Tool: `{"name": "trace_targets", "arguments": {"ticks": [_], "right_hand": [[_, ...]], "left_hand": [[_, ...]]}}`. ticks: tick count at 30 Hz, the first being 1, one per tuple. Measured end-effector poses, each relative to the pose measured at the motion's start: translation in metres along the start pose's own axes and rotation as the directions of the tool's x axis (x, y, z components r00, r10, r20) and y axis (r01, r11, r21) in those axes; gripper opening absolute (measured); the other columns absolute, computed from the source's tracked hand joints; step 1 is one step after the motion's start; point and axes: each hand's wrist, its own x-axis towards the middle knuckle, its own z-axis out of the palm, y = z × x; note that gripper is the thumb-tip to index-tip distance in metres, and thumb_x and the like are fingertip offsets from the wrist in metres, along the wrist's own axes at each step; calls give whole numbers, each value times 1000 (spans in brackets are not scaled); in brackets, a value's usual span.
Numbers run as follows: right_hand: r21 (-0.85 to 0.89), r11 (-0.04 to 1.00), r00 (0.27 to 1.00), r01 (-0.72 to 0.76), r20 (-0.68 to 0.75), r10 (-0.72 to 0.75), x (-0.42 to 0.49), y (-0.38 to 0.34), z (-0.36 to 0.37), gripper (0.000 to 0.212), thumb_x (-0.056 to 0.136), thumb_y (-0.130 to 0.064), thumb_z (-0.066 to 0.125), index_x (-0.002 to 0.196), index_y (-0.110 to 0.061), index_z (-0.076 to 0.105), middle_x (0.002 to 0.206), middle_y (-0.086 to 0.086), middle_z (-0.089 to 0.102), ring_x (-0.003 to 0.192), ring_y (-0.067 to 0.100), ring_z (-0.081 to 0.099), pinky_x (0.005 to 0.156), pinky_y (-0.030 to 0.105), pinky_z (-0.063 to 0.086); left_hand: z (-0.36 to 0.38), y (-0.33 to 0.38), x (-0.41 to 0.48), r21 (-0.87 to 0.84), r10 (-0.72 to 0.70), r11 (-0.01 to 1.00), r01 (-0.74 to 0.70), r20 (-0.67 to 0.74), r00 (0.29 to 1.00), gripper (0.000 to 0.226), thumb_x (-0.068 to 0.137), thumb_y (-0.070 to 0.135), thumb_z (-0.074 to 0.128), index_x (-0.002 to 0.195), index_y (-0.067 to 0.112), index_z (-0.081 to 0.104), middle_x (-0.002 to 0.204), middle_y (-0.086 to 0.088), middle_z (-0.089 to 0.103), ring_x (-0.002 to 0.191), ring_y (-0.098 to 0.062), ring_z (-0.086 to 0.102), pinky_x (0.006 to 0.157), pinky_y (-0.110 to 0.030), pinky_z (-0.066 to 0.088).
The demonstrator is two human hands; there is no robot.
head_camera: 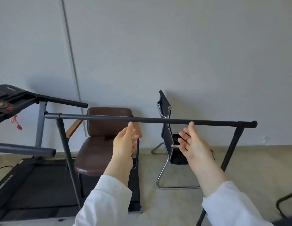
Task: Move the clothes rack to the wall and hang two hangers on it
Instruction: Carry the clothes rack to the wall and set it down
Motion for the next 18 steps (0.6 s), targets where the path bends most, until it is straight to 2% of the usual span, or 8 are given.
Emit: {"name": "trace_targets", "arguments": {"ticks": [2, 6, 9, 13, 18], "right_hand": [[-3, 1000, 1000, 12, -19, -12, 9, 1, 10, 30, 78, -53, 55, 77, -23, 61, 70, -7, 64, 63, 8, 58, 54, 21, 41], [-8, 1000, 998, 10, -59, -10, 21, 6, 20, 30, 80, -51, 54, 74, -22, 61, 67, -7, 64, 57, 6, 57, 52, 20, 41], [-31, 999, 996, 19, -84, -21, 25, 7, 24, 29, 81, -48, 55, 74, -20, 61, 67, -7, 65, 53, 6, 57, 51, 20, 41], [-52, 998, 995, 18, -96, -23, 31, 6, 27, 28, 82, -47, 53, 78, -20, 60, 72, -5, 63, 59, 9, 55, 54, 22, 41], [-49, 994, 989, 96, -106, -101, 32, 2, 31, 23, 88, -34, 50, 70, -21, 57, 69, -5, 61, 61, 9, 54, 56, 22, 40]], "left_hand": [[0, 1, 14, 10, 34, 999, -34, 29, 999, 20, 85, 42, 54, 99, 26, 54, 87, 13, 61, 81, -3, 60, 65, -19, 46], [-1, -1, 30, 20, 85, 996, -86, 46, 995, 20, 87, 40, 52, 75, 26, 57, 77, 10, 58, 77, -5, 57, 67, -19, 45], [2, 2, 38, 4, 75, 997, -75, 52, 996, 21, 86, 39, 54, 77, 21, 58, 78, 6, 60, 79, -4, 60, 68, -19, 46], [4, 5, 43, -6, 68, 998, -68, 63, 996, 15, 86, 35, 54, 79, 22, 57, 81, 6, 61, 75, -4, 60, 64, -19, 44], [4, 7, 43, 5, 81, 997, -81, 62, 995, 9, 88, 31, 53, 82, 24, 55, 87, 7, 63, 75, -3, 60, 65, -19, 44]]}}
